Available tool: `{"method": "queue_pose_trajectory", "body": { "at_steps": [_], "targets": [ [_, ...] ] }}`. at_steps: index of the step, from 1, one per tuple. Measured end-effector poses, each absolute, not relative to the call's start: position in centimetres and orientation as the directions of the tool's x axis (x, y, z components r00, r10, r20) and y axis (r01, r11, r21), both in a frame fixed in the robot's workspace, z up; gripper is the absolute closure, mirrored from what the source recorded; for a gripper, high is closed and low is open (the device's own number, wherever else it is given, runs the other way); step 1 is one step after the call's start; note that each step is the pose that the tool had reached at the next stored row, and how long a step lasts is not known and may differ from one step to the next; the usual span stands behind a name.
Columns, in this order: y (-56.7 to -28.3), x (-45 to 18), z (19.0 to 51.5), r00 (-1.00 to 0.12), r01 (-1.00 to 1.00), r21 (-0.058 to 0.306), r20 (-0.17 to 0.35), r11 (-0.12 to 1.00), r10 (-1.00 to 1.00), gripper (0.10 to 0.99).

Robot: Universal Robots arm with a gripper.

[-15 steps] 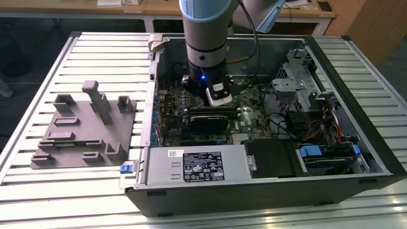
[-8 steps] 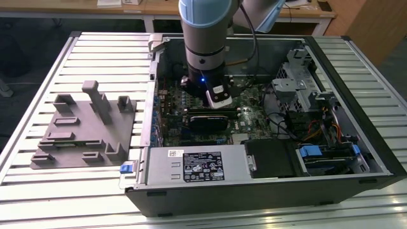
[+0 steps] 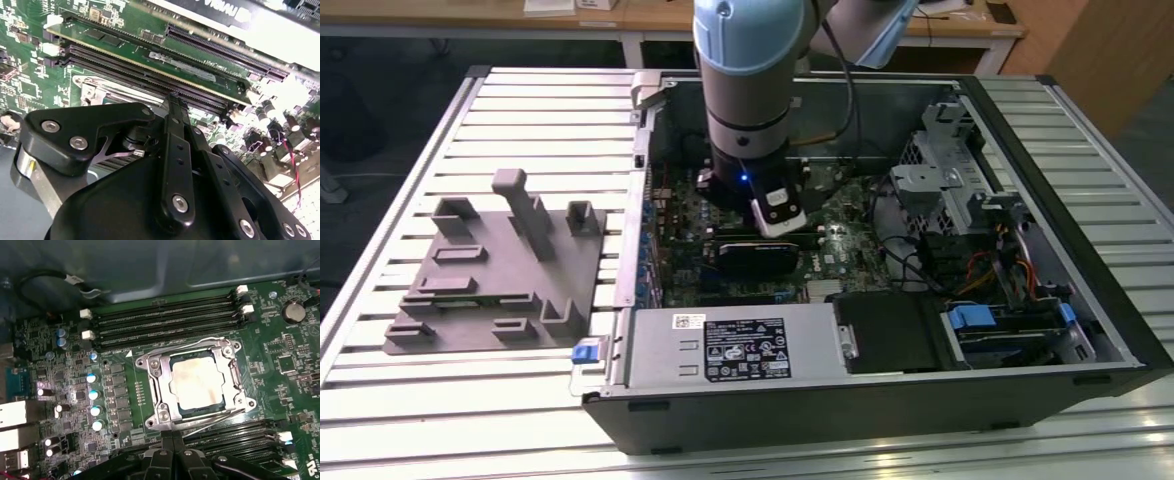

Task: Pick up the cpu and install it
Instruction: 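Install the second cpu locking lever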

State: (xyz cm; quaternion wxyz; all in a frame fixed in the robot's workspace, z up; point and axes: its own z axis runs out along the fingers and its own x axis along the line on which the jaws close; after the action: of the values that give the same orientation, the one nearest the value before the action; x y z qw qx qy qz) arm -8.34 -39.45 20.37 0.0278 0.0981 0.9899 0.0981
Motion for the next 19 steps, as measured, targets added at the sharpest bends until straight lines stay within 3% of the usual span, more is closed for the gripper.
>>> {"method": "queue_pose_trajectory", "body": {
  "at_steps": [11, 19],
  "targets": [
    [-39.91, -8.93, 19.90, -0.982, 0.173, 0.257, -0.025, 0.951, 0.186, 0.980],
    [-40.02, -9.21, 19.33, -0.983, 0.168, 0.273, -0.021, 0.947, 0.181, 0.980]
  ]
}}
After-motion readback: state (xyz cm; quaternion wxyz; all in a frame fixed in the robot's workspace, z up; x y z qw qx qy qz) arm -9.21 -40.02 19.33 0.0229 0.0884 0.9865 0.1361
